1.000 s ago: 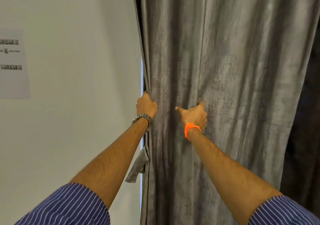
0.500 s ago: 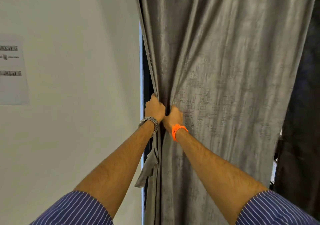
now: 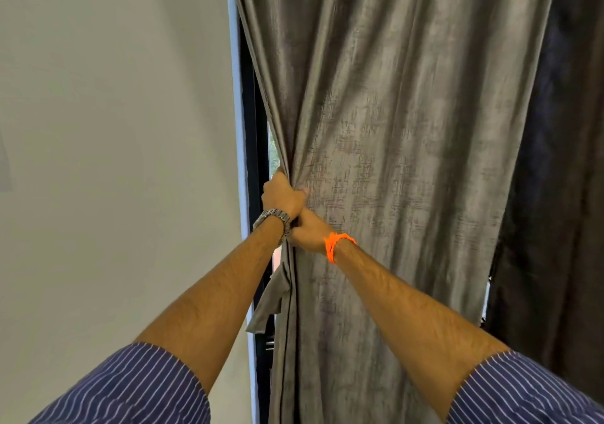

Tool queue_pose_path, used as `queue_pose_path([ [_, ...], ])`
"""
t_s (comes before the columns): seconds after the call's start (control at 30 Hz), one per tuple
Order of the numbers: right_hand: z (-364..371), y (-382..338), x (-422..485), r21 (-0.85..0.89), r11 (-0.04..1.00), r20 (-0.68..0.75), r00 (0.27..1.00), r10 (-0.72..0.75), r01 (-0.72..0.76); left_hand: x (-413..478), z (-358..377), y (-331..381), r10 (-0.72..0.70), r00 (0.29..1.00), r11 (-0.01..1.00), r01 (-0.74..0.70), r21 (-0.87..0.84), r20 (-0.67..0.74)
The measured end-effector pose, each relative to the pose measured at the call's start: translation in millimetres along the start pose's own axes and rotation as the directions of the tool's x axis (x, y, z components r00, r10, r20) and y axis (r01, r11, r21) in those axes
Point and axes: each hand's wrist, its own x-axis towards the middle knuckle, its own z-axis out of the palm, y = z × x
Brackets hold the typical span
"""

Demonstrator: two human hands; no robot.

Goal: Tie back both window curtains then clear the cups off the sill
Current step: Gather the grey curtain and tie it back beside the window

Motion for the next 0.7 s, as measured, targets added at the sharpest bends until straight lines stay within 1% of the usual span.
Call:
queue_pose_path([
  [0.03,-2.3,-11.0,-5.9,-0.012,1.000,-0.009,1.000,-0.005,0.004,-1.0,2.1,-1.0,0.005,0.999,0.999,-0.003,0.038,-0.043],
  [0.07,-7.8,-26.2,-23.1,-0.051,0.997,-0.066,0.996,-0.054,0.050,-2.8,4.0,-0.5,0.010,0.998,0.998,-0.006,0.070,-0.070],
  [0.1,-16.7,-37.1,-39.0,-0.007,0.996,-0.166,0.982,-0.086,0.086,-4.1,6.1,-0.4,0.023,0.996,0.996,-0.015,0.093,-0.084],
  [0.13,-29.0,-48.0,-55.7,0.050,0.993,-0.266,0.960,-0.090,0.107,-4.8,8.0,-0.4,0.036,0.996,0.994,-0.026,0.106,-0.087],
  [0.17,-37.4,-35.8,-57.0,0.120,0.987,-0.388,0.920,-0.052,0.106,-5.3,9.5,0.0,0.048,0.995,0.992,-0.038,0.117,-0.085],
  [0.2,-49.2,-32.3,-60.5,0.138,0.985,-0.535,0.845,-0.014,0.104,-5.1,11.1,0.5,0.055,0.995,0.991,-0.044,0.128,-0.081],
  [0.23,-60.0,-24.9,-66.3,0.099,0.993,-0.675,0.737,0.024,0.058,-4.6,13.0,0.4,0.058,0.995,0.989,-0.047,0.141,-0.082],
  [0.27,-70.7,-16.4,-71.3,0.062,0.998,-0.762,0.646,0.056,-0.014,-4.2,14.5,0.7,0.059,0.994,0.988,-0.046,0.150,-0.089],
  [0.3,-82.7,-9.1,-74.2,0.030,0.997,-0.829,0.556,0.067,-0.076,-3.5,15.9,0.6,0.055,0.994,0.987,-0.039,0.157,-0.099],
  [0.33,-94.5,-4.8,-77.2,0.049,0.992,-0.865,0.492,0.102,-0.120,-2.6,17.5,0.2,0.052,0.992,0.987,-0.034,0.158,-0.111],
  [0.37,-106.3,0.8,-79.1,0.074,0.990,-0.874,0.471,0.122,-0.118,-2.7,18.8,0.3,0.049,0.991,0.988,-0.030,0.151,-0.122],
  [0.43,-121.5,17.0,-71.2,0.159,0.984,-0.820,0.543,0.180,-0.086,-4.4,20.0,2.5,0.051,0.989,0.990,-0.032,0.141,-0.137],
  [0.57,-131.4,25.1,-49.3,0.310,0.949,-0.689,0.702,0.181,0.060,-7.7,20.3,6.6,0.080,0.983,0.988,-0.057,0.141,-0.163],
  [0.63,-132.4,23.9,-38.7,0.367,0.925,-0.646,0.742,0.179,0.096,-8.3,20.4,7.3,0.088,0.983,0.988,-0.064,0.143,-0.164],
  [0.7,-131.9,24.7,-27.1,0.409,0.907,-0.616,0.763,0.196,0.097,-7.8,21.4,7.9,0.086,0.983,0.988,-0.062,0.143,-0.165],
])
